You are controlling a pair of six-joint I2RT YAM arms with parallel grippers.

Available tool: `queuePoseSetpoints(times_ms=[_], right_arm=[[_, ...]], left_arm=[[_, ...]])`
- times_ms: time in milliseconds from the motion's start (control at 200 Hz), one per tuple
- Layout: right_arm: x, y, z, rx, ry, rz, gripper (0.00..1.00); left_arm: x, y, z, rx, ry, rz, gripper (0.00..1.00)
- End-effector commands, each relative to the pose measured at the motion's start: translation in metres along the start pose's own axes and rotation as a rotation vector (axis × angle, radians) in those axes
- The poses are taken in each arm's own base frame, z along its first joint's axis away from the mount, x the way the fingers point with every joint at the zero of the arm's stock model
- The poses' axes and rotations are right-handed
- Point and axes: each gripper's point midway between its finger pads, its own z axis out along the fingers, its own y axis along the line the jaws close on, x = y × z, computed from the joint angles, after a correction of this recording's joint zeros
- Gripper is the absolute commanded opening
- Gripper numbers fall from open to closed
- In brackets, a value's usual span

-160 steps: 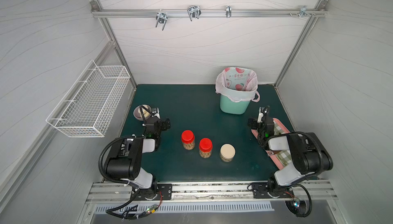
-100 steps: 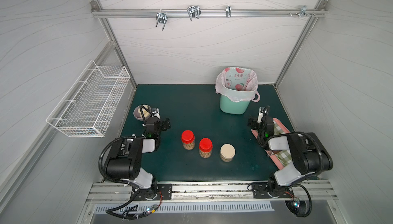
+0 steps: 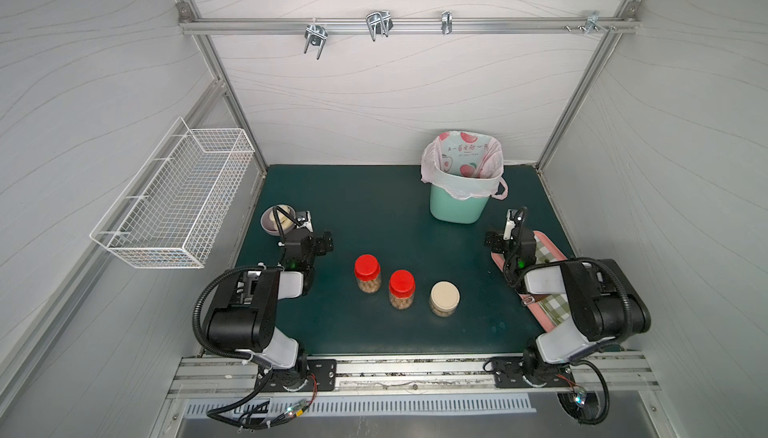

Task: Empty moldy peanuts from jars
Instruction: Move the trash bin to the center of the board.

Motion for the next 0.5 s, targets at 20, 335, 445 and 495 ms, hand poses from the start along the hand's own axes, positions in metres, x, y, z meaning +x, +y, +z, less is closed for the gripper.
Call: queuePoseSetpoints(times_ms=[20, 335, 445, 495], right_arm=[[-0.005, 0.000, 0.001, 0.012, -0.016, -0.003, 0.99], [-0.009, -0.001, -0.008, 0.001, -0.060, -0.004, 0.99], [-0.016, 0.000, -0.016, -0.010, -0.084, -0.009, 0.99], [-0.029, -0.002, -0.022, -0.001, -0.084, -0.007, 0.99]], left_arm=[[-0.016, 0.000, 0.004, 0.003, -0.046, 0.010, 0.99], [-0.057, 0.001, -0.027, -0.103, -0.077, 0.031, 0.99], [-0.076, -0.004, -0.046, -0.118, -0.078, -0.024, 0.99], [-0.081, -0.010, -0.053, -0.096, -0.094, -0.050, 0.99]])
